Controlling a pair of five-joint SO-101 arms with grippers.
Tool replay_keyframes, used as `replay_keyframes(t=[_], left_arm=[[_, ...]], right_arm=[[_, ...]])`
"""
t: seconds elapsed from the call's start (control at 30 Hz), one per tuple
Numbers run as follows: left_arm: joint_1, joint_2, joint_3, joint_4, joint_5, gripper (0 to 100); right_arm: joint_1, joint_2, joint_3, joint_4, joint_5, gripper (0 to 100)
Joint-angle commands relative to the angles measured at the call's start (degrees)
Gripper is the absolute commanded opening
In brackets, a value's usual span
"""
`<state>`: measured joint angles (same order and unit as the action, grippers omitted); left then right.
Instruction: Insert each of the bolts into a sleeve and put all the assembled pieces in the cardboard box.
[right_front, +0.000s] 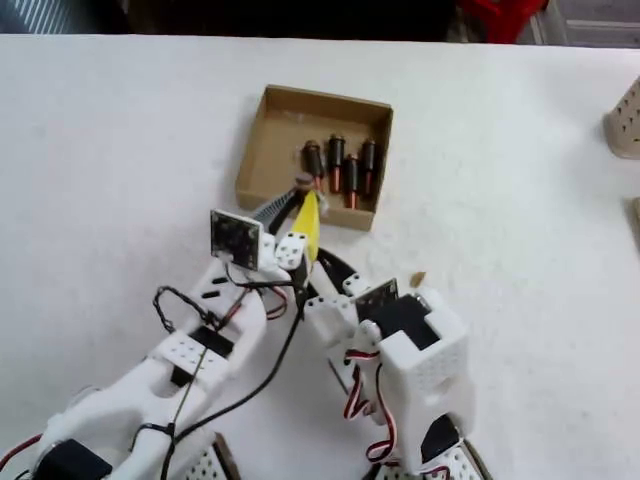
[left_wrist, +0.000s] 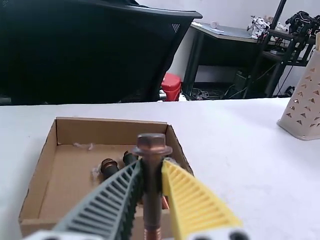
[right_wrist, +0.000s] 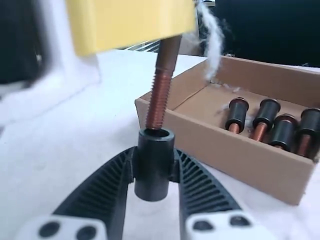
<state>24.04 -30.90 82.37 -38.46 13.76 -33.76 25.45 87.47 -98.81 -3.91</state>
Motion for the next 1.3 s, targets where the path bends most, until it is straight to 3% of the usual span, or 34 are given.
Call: replay_keyframes(t=[0.0, 0.2, 0.5, 0.9, 1.27], left_arm=[[0.3, -0.6, -4.3, 0.4, 4.0, 2], [0.3, -2.0, -4.1, 1.2, 6.1, 2], [1.5, -16.9, -3.6, 22.8, 5.8, 2], [0.0, -4.0, -6.9, 22.9, 5.7, 2], [1.6, -12.4, -0.3, 26.4, 5.7, 2]], right_arm=[[0.8, -2.7, 0.0, -1.9, -0.6, 1.6], [1.0, -4.1, 0.0, -1.7, -0.6, 1.6], [1.0, -4.2, 0.0, -1.7, -0.6, 1.6], [1.6, -4.4, 0.1, -1.7, -0.6, 1.6], [2.2, -4.5, -0.3, -1.8, -0.6, 1.6]])
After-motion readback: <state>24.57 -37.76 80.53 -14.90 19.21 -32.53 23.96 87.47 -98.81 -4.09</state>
